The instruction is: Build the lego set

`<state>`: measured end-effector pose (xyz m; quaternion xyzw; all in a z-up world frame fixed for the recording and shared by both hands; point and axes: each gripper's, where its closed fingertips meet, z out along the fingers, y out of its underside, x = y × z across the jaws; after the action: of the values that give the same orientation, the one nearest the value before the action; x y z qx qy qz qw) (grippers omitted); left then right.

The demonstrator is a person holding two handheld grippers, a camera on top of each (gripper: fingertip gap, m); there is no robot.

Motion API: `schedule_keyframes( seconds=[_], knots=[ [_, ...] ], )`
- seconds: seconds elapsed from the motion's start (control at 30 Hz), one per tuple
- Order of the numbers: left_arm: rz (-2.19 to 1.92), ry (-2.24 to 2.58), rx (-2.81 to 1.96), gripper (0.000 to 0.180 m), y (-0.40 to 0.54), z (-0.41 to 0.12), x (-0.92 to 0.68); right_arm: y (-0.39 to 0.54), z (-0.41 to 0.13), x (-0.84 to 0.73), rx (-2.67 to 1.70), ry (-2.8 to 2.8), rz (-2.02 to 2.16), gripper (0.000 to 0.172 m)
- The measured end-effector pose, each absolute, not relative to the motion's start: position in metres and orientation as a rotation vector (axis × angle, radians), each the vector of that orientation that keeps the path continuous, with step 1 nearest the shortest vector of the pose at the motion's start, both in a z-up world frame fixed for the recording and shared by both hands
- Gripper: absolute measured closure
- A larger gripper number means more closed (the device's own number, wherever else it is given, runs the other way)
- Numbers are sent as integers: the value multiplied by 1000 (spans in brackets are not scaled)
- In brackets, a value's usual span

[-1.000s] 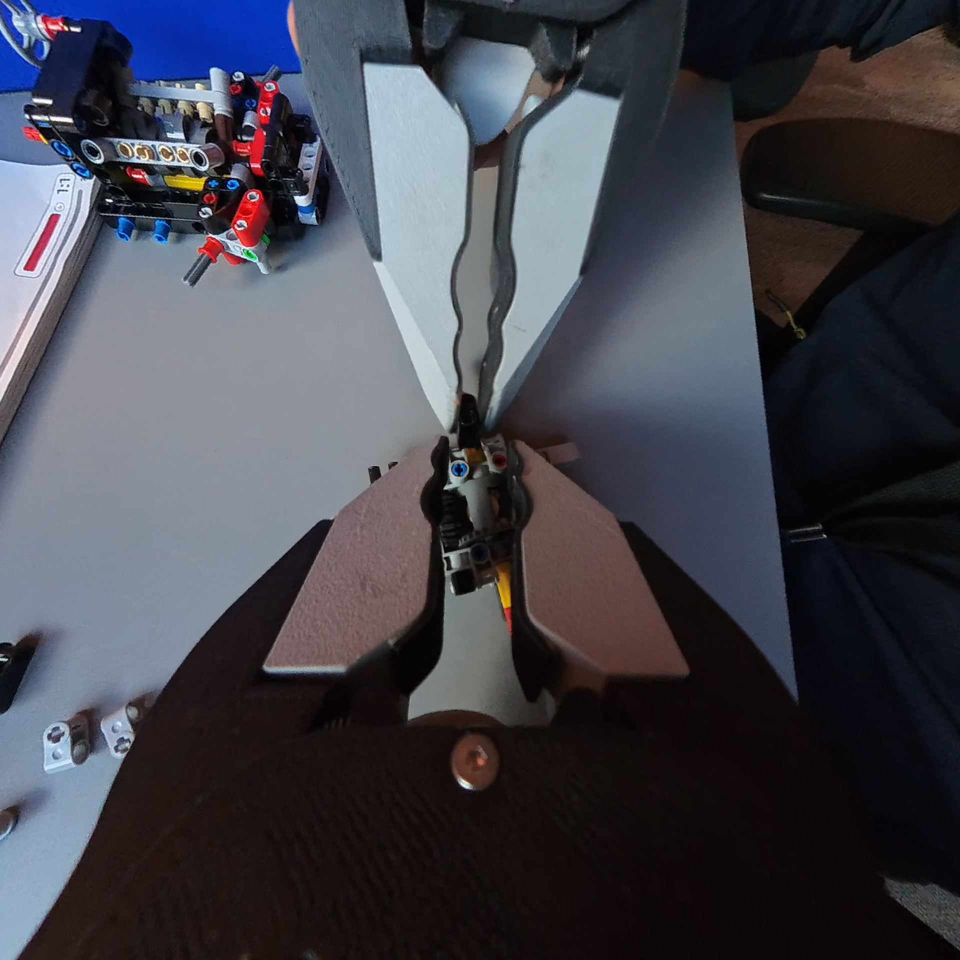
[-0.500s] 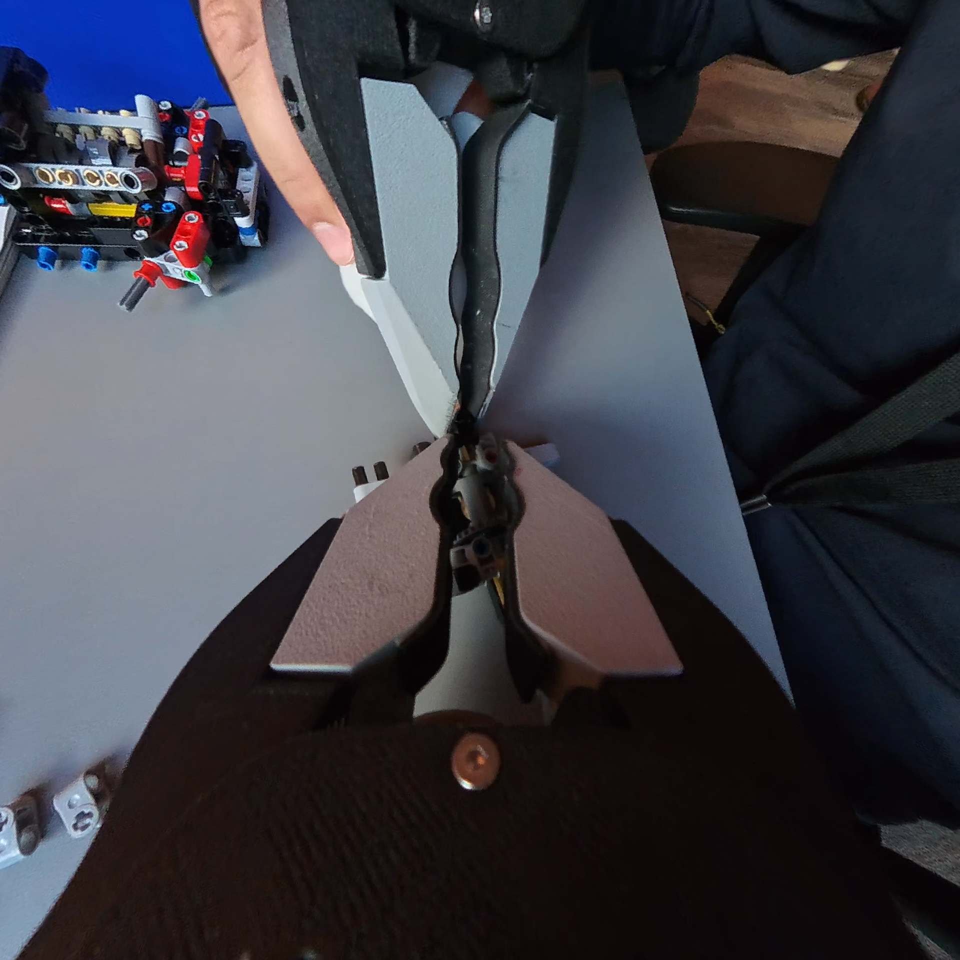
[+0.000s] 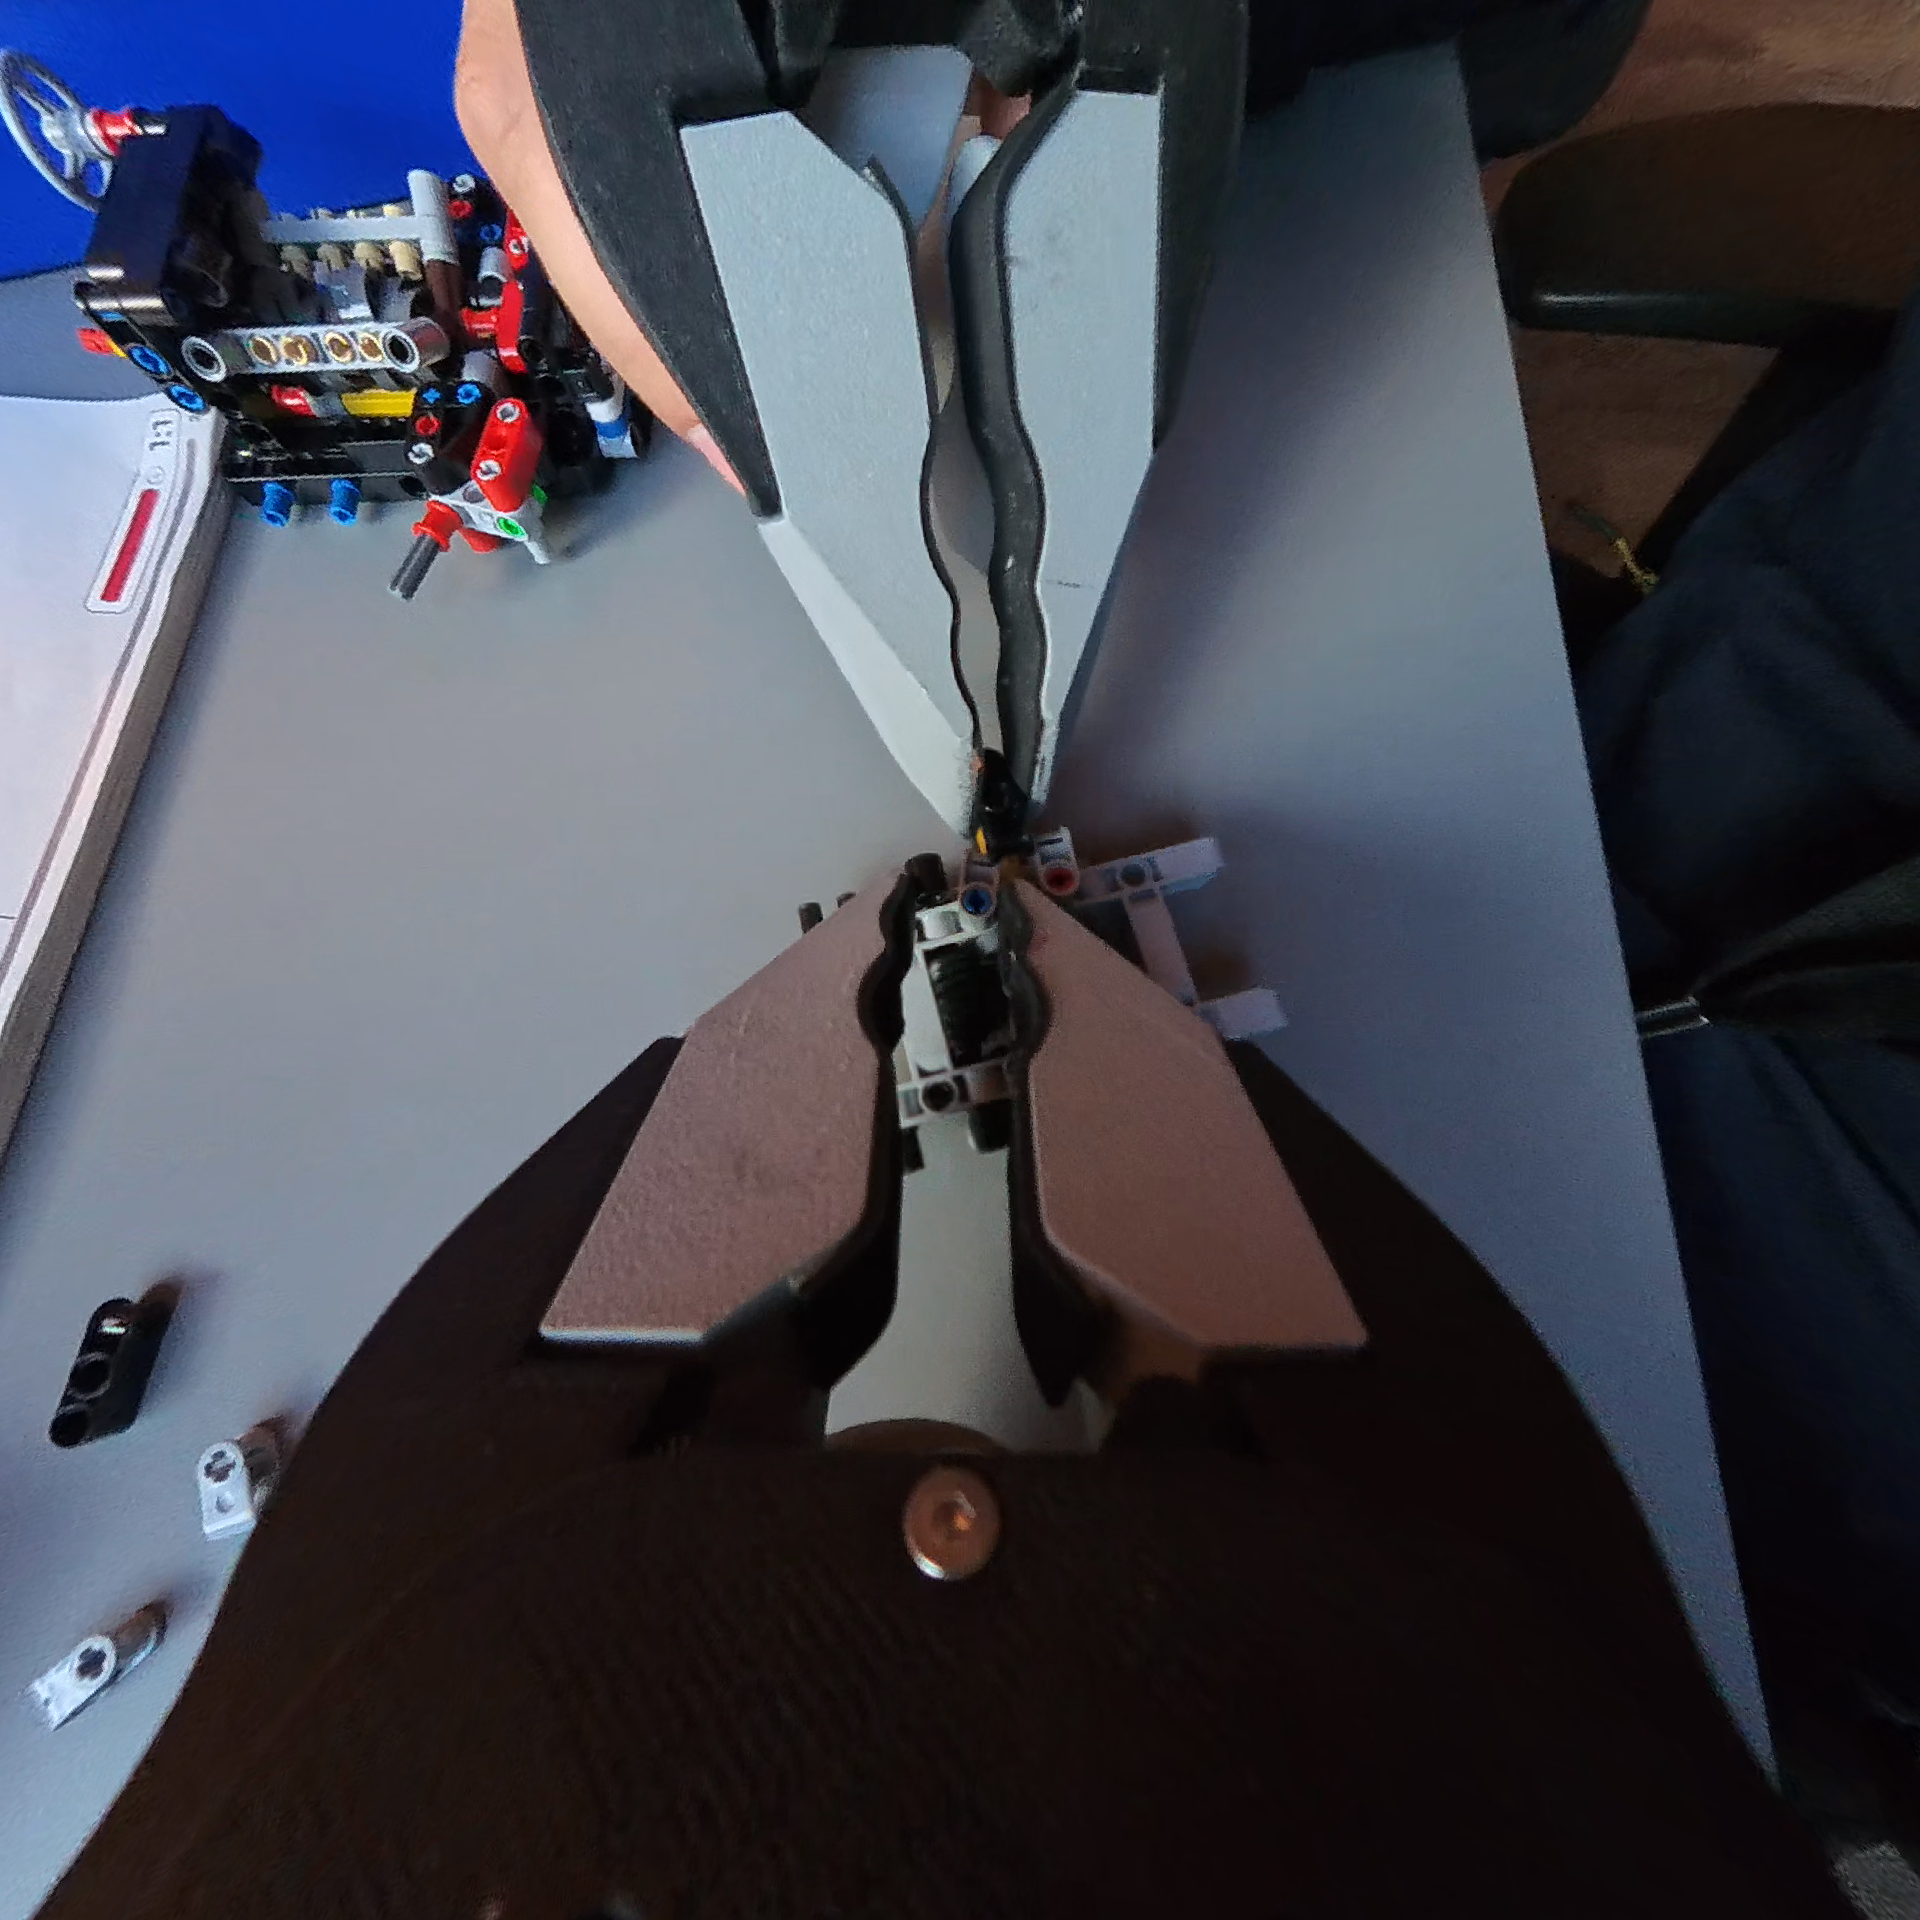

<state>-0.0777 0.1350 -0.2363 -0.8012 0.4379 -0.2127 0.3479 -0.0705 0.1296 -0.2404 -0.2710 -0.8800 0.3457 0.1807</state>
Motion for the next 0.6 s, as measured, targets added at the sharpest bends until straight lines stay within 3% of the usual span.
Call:
schedule_keyframes(
  seconds=[0.6],
  knots=[
    [-313,855,-2077,168,152,-236,-74,148,-240,-70,-683,-2316,854,166]
  ],
)
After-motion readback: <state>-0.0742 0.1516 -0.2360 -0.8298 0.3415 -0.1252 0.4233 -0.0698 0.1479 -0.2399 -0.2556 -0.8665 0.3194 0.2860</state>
